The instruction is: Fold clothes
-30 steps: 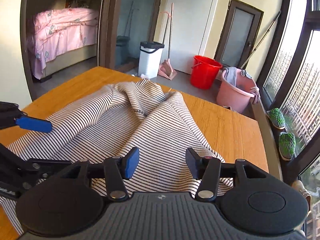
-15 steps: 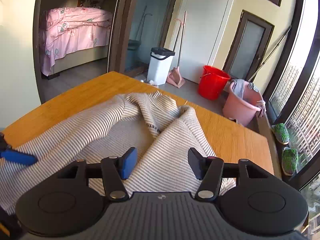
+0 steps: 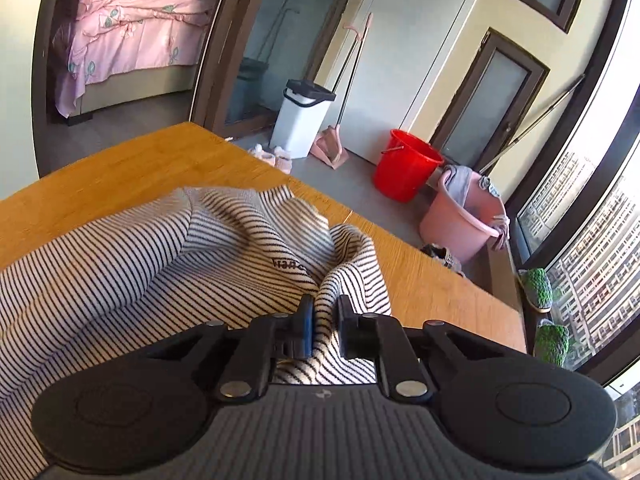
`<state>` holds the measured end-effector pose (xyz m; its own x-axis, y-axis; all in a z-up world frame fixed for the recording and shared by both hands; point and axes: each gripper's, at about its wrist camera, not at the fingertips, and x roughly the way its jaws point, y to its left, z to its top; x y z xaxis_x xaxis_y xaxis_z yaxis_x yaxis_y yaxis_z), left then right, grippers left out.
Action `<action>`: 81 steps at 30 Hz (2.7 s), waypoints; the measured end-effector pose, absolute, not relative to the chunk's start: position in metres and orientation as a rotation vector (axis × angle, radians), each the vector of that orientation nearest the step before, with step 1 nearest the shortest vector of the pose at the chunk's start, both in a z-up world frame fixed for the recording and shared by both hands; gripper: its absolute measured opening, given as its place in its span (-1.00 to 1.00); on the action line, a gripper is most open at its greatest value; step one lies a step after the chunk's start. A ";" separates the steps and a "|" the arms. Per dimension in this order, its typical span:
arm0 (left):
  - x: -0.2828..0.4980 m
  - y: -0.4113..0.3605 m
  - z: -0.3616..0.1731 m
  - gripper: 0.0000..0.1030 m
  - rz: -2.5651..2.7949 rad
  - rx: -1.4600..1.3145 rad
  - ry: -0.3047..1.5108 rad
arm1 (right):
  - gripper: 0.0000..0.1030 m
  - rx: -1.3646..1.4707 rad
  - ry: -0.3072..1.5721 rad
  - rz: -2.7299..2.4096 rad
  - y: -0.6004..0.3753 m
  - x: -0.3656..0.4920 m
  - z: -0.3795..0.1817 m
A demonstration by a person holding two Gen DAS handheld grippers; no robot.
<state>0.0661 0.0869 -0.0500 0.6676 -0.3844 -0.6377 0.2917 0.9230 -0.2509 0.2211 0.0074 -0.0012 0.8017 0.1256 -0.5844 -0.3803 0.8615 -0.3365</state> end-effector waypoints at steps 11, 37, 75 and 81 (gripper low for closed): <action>0.087 0.063 -0.047 1.00 -0.424 -0.111 0.773 | -0.90 -0.504 0.468 0.051 -0.067 0.244 0.037; 0.104 0.042 -0.069 1.00 -0.412 -0.003 0.829 | -0.79 -0.348 0.644 0.164 -0.037 0.259 -0.027; 0.115 0.052 -0.066 1.00 -0.397 0.002 0.801 | 0.61 -0.011 0.716 0.378 -0.112 0.132 -0.044; 0.099 0.053 -0.066 1.00 -0.417 0.039 0.815 | 1.00 -0.053 0.754 0.475 -0.096 0.117 -0.044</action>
<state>0.0988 0.0535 -0.0662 0.6098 -0.3462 -0.7130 0.3759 0.9183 -0.1244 0.1173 -0.0963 -0.0445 0.6289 0.3960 -0.6691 -0.4331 0.8931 0.1215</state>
